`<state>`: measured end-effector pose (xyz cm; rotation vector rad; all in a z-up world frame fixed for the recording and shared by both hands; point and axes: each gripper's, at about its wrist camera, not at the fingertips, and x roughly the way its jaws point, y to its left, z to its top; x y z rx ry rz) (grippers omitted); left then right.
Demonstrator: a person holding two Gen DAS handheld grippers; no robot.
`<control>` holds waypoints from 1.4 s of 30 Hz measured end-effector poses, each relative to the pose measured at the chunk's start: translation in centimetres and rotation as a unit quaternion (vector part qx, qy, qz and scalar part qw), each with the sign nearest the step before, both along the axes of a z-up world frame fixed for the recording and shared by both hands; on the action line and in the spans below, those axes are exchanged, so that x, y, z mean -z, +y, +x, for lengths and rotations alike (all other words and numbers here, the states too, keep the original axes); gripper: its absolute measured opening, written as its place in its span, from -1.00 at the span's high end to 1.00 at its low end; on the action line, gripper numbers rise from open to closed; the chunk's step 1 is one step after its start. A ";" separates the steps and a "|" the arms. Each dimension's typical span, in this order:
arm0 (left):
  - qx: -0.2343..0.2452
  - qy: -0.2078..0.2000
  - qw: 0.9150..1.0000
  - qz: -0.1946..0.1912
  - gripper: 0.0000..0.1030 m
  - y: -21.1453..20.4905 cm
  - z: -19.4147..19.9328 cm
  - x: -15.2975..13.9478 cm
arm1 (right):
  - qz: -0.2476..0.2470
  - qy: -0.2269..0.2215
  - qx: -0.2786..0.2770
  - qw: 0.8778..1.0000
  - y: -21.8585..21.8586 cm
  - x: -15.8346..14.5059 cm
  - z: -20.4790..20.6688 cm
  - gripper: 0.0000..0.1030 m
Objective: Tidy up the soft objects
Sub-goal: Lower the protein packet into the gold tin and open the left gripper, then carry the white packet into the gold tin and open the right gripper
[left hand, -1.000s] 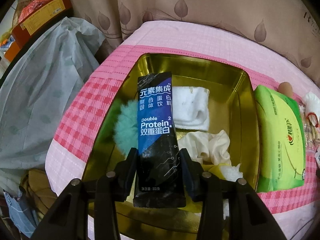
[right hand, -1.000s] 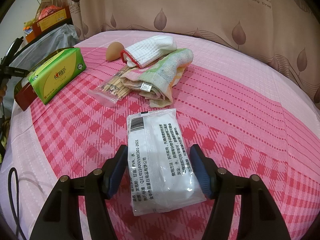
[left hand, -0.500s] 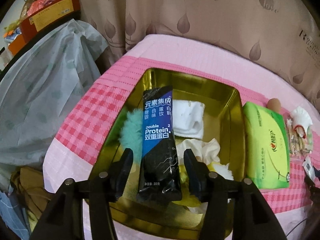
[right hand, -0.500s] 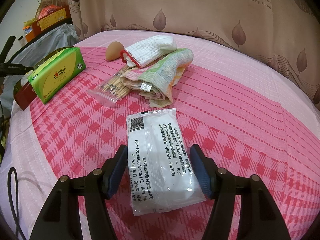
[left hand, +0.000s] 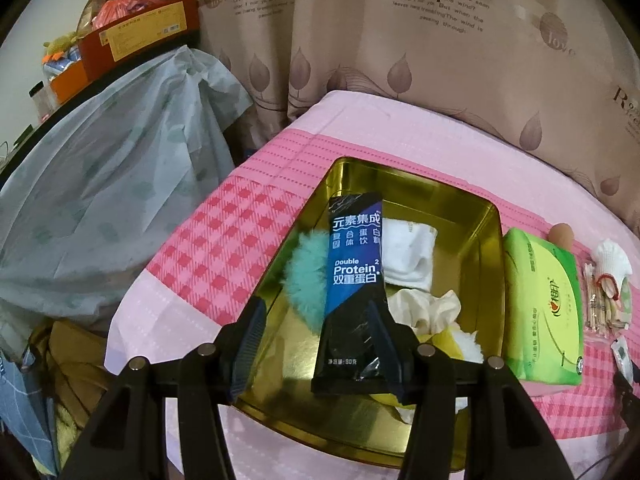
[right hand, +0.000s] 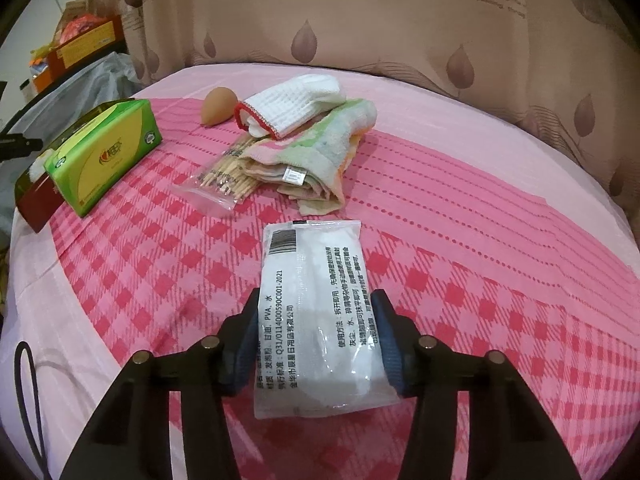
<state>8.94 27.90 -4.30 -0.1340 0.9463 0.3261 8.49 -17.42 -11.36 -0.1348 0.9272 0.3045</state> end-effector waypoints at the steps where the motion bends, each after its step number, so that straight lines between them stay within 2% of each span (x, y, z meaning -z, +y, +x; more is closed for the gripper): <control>1: 0.000 0.000 1.000 -0.001 -0.05 0.0 -0.1 0.0 | -0.002 -0.001 0.003 1.000 0.1 -0.1 -0.1 0.07; 14: -0.018 0.006 1.000 -0.009 -0.05 1.0 -0.2 0.5 | 0.009 -0.024 0.013 1.000 1.9 -3.8 -2.3 0.10; 25: -0.041 0.008 0.999 -0.008 -0.05 2.0 -0.3 0.5 | 0.000 -0.038 -0.009 0.999 7.1 -6.4 -1.0 0.10; 34: -0.052 0.006 0.999 -0.004 -0.05 2.3 -0.4 0.4 | 0.008 -0.046 -0.062 0.997 12.7 -8.3 0.7 0.10; 42: -0.072 0.002 0.997 -0.002 -0.05 3.0 -0.5 0.3 | 0.041 -0.056 -0.123 0.990 19.8 -10.6 2.3 0.10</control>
